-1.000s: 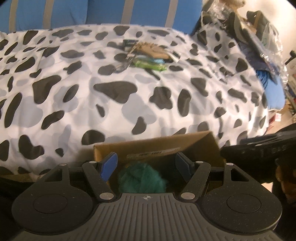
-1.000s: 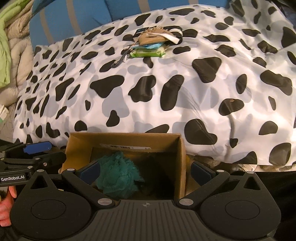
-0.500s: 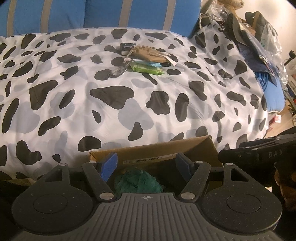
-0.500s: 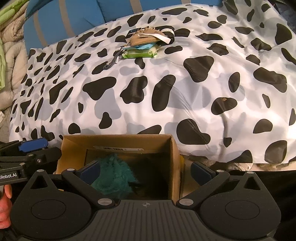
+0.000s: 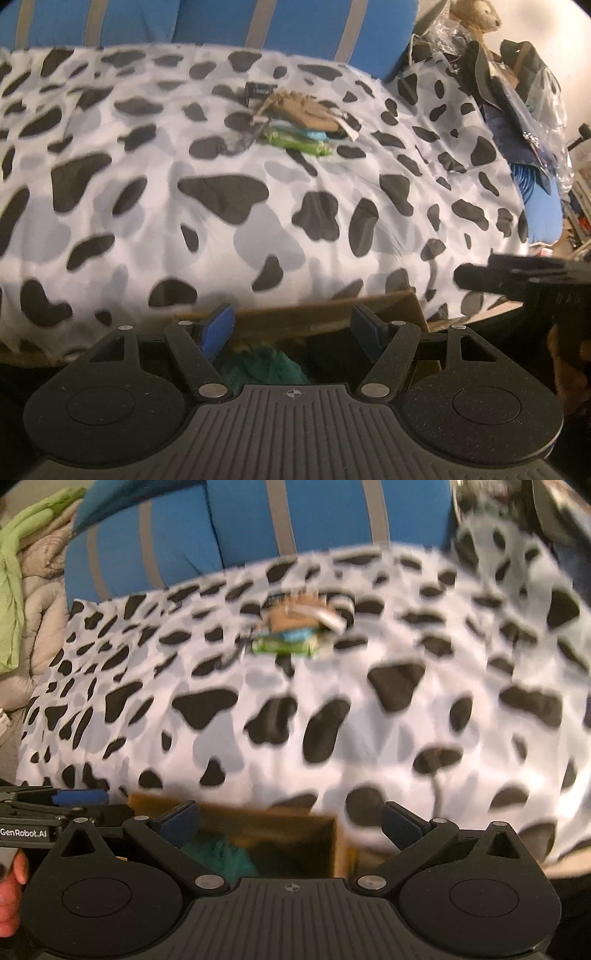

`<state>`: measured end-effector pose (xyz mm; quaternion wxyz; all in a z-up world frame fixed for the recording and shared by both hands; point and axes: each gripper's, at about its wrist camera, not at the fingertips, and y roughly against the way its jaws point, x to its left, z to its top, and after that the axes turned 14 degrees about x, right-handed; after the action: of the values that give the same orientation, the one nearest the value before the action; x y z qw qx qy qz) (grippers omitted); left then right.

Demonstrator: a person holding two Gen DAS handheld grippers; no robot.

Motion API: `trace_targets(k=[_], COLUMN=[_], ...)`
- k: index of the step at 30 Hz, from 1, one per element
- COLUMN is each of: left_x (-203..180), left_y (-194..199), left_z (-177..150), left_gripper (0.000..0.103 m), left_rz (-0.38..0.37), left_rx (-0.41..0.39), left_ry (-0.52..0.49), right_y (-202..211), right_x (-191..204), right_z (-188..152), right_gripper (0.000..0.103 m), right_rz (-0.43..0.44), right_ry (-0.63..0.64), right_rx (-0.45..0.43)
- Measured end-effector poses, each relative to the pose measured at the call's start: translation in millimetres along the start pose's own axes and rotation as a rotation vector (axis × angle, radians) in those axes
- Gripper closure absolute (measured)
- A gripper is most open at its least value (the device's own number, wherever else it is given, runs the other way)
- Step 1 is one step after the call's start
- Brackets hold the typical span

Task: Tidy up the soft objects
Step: 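Withdraw both tools from the box back toward the tan pouch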

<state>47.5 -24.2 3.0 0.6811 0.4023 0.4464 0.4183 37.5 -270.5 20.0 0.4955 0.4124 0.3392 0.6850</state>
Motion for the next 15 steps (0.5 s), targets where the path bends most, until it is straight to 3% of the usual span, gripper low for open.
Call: trace_targets(k=[9, 15], left_x=[3.3, 11.5], left_y=[-10.5, -21.9], left_z=[35.4, 53.4], left_gripper=[0.034, 0.034], left_rz=[0.07, 0.106], left_rx=[-0.04, -0.095], left_ry=[-0.075, -0.105], right_y=[4.2, -7.5], right_x=[-17.3, -21.4], right_z=[31.5, 51.9], right_gripper=[0.0, 0.0], right_rz=[-0.031, -0.059], right_ry=[0.024, 0.07], right_rx=[-0.103, -0.128])
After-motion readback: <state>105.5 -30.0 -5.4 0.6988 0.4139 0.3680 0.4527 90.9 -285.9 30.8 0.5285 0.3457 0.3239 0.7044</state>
